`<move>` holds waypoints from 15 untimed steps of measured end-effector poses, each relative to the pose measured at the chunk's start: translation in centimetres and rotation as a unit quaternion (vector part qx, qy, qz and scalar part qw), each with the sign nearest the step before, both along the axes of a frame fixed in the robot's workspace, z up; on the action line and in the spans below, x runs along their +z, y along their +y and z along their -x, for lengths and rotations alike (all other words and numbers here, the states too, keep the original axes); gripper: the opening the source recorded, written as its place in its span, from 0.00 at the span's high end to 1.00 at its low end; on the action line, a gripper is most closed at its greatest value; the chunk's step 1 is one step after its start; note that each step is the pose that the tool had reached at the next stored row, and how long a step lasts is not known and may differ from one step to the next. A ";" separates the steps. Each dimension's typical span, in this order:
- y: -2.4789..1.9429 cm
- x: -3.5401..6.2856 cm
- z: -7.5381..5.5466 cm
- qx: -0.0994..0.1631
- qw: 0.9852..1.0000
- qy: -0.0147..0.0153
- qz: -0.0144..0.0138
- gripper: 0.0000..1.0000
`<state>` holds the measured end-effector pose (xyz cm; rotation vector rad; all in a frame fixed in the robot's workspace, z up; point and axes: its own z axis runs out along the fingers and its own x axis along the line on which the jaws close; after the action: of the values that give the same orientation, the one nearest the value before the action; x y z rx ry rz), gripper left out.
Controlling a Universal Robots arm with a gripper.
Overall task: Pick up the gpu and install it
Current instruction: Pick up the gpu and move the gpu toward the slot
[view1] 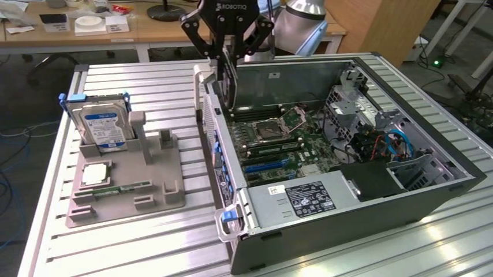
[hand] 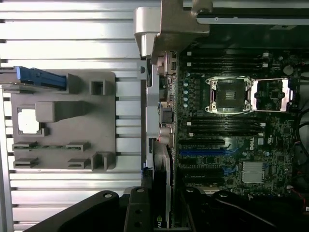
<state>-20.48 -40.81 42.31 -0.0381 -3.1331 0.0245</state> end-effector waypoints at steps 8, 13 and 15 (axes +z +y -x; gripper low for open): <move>0.00 -0.14 -1.3 0.006 1.000 0.000 0.000 0.73; 0.00 -0.25 -2.7 0.006 1.000 0.000 0.000 0.73; 0.00 -0.28 -3.4 0.006 1.000 0.000 0.000 0.73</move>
<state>-17.12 -40.81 42.03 -0.0200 -3.1333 0.0247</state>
